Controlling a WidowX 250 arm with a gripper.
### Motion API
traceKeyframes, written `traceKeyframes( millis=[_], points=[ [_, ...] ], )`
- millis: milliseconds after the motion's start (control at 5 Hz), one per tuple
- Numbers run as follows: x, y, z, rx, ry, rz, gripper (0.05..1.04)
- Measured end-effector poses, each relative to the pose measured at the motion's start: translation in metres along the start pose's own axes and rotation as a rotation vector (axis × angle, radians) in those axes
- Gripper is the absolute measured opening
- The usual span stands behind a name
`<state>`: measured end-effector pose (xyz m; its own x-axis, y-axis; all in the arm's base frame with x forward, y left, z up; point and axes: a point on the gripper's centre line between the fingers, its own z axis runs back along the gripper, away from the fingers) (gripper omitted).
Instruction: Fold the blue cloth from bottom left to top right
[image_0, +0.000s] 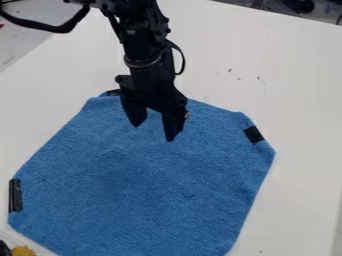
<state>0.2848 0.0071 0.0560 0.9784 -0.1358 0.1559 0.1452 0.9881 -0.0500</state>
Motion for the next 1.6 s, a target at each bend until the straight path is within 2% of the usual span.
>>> traceKeyframes(
  millis=[200, 400, 600, 800, 1000, 1200, 1600],
  points=[
    [-0.005, 0.0, -0.007, -0.003, 0.028, 0.008, 1.0],
    [-0.021, 0.006, 0.0, 0.042, 0.044, 0.078, 1.0],
    [-0.043, 0.022, 0.014, 0.081, -0.001, 0.159, 1.0],
    [-0.075, 0.041, 0.019, 0.126, -0.006, 0.228, 1.0],
    [-0.114, 0.068, 0.012, 0.155, 0.0, 0.322, 1.0],
    [-0.142, 0.091, 0.01, 0.178, 0.012, 0.361, 1.0],
    [-0.175, 0.114, 0.011, 0.214, 0.049, 0.387, 1.0]
  ],
)
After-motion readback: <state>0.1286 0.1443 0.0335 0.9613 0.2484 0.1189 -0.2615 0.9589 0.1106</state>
